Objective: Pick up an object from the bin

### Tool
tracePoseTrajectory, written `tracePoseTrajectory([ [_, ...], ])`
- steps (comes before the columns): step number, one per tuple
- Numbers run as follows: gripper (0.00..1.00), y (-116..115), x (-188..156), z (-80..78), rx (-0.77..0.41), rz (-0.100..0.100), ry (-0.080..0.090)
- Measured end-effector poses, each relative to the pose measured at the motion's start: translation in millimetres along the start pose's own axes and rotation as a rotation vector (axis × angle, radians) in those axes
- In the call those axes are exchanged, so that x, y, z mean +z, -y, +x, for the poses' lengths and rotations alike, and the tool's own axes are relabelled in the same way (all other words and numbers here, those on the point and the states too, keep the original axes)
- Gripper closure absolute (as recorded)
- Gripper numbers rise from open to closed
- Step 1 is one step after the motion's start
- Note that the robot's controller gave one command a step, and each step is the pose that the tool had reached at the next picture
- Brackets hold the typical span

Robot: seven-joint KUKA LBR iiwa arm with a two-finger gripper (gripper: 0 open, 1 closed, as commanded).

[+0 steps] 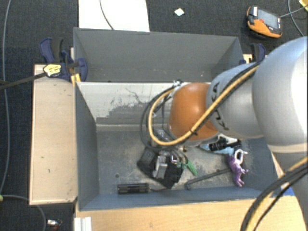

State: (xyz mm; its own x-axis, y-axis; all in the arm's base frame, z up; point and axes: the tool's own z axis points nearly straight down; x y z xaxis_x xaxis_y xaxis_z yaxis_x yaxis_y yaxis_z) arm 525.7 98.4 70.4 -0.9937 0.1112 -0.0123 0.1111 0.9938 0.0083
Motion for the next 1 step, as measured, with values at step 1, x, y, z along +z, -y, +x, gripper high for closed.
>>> tracePoseTrajectory([
  [1,1.0,-3.0,-1.6,-14.0,-0.094,0.001,0.005],
])
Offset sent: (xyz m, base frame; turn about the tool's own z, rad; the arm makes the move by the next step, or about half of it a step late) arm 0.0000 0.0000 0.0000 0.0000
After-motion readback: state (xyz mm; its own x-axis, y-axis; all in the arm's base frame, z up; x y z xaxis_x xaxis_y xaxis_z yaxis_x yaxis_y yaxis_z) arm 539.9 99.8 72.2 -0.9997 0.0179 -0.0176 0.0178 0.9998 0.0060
